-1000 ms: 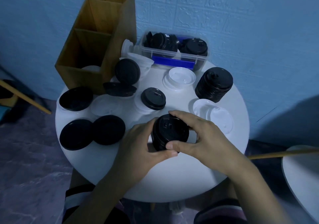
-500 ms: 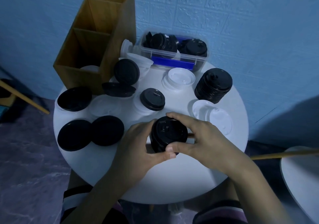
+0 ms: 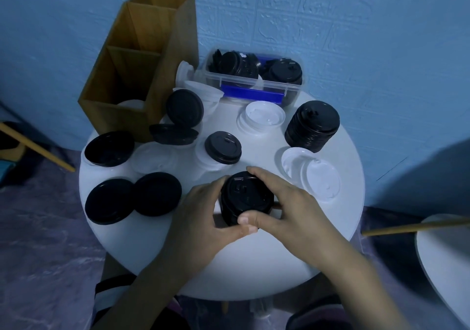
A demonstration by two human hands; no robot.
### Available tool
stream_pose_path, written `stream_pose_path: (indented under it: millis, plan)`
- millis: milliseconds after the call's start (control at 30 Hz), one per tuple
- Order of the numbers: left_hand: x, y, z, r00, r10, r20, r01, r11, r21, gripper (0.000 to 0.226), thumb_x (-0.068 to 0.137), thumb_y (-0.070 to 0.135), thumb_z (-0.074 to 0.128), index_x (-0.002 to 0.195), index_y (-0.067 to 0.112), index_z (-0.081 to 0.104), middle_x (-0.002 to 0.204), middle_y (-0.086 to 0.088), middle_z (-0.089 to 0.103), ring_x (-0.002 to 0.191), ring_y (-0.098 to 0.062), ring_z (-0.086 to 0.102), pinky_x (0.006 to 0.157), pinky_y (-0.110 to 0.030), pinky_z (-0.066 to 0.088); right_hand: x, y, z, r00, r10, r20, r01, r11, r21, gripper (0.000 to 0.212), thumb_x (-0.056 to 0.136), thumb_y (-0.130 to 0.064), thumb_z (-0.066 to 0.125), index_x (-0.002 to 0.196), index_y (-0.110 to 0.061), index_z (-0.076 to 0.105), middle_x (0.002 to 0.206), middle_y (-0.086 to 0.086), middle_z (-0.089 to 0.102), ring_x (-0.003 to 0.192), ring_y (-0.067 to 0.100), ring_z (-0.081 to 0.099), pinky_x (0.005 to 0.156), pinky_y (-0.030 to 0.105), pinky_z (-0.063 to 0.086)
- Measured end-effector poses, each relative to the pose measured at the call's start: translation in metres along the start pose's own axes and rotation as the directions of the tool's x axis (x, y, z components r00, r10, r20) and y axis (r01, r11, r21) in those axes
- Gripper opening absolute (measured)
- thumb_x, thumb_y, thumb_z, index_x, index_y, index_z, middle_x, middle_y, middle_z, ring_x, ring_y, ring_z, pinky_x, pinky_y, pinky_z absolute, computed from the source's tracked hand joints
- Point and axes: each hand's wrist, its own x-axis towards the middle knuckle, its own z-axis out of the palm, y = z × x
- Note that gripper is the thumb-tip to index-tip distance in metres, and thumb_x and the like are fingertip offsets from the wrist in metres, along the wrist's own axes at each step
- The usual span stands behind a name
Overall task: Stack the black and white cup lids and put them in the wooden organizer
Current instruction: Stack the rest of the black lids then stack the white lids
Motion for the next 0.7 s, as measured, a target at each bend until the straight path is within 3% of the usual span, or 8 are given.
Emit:
stream_pose_path:
  millis: [100,200,267,400,467,600,700]
  plan:
    - [-0.001,-0.001,-0.001,1.000,-0.011,0.005,0.011,1.000,0.009,0.099,0.062,0.071,0.074,0.149,0.051,0.032,0.128,0.031,0.055,0.125,0.009,0.045,0.099,-0.019,0.043,-0.001,0.002,-0.002,0.999,0.030,0.012,-0.031,0.994,0.106,0.077,0.075,-0.063,0.074,0.143,-0.055,0.040,0.125,-0.032,0.061,0.112,0.001,0.063,0.102,0.028,0.051]
    - [0.001,-0.001,-0.002,0.999,0.006,0.037,-0.006,1.000,-0.001,0.097,0.065,0.064,0.080,0.150,0.045,0.036,0.130,0.024,0.059,0.126,0.003,0.051,0.100,-0.026,0.048,-0.002,0.007,-0.005,0.998,0.054,0.028,-0.060,0.964,0.259,0.065,0.083,-0.045,0.078,0.141,-0.048,0.049,0.124,-0.024,0.066,0.107,0.004,0.069,0.102,0.035,0.053]
    - [0.002,0.000,-0.003,0.999,0.010,0.032,-0.011,1.000,0.012,0.096,0.066,0.059,0.084,0.150,0.046,0.037,0.127,0.027,0.059,0.125,0.005,0.050,0.099,-0.022,0.046,-0.003,0.011,-0.005,0.998,0.054,0.045,-0.066,0.949,0.308,0.064,0.084,-0.036,0.080,0.139,-0.049,0.050,0.121,-0.020,0.070,0.108,0.007,0.070,0.103,0.038,0.053]
    - [0.002,0.000,-0.004,0.999,0.027,0.046,-0.029,0.999,0.031,0.087,0.068,0.057,0.086,0.144,0.045,0.045,0.123,0.026,0.062,0.122,0.001,0.054,0.097,-0.028,0.049,0.000,0.018,0.000,0.999,0.038,0.038,-0.048,0.949,0.311,0.064,0.078,-0.050,0.078,0.134,-0.059,0.049,0.116,-0.013,0.073,0.107,0.012,0.071,0.102,0.042,0.053]
    - [0.003,0.002,-0.005,0.998,0.040,0.044,-0.041,0.999,0.026,0.079,0.069,0.054,0.087,0.138,0.044,0.051,0.119,0.028,0.063,0.117,0.002,0.056,0.093,-0.020,0.048,0.003,0.020,0.000,0.999,0.027,0.038,-0.037,0.952,0.302,0.060,0.075,-0.056,0.074,0.129,-0.065,0.049,0.113,-0.009,0.074,0.103,0.015,0.071,0.100,0.044,0.053]
    - [0.003,0.001,-0.005,0.998,0.042,0.051,-0.044,0.999,0.026,0.077,0.070,0.053,0.085,0.139,0.043,0.050,0.120,0.025,0.064,0.118,-0.002,0.058,0.093,-0.028,0.050,0.005,0.021,0.000,0.999,0.013,0.034,-0.023,0.951,0.310,0.055,0.074,-0.058,0.073,0.122,-0.071,0.049,0.111,-0.004,0.074,0.101,0.022,0.071,0.098,0.046,0.054]
    - [0.000,-0.002,-0.004,0.999,0.026,0.020,-0.027,1.000,0.006,0.082,0.072,0.051,0.084,0.144,0.042,0.045,0.122,0.025,0.062,0.119,0.000,0.057,0.095,-0.028,0.050,0.008,0.019,0.002,0.998,0.012,0.064,-0.030,0.958,0.284,0.055,0.079,-0.054,0.074,0.124,-0.070,0.048,0.111,-0.006,0.074,0.102,0.017,0.071,0.100,0.044,0.053]
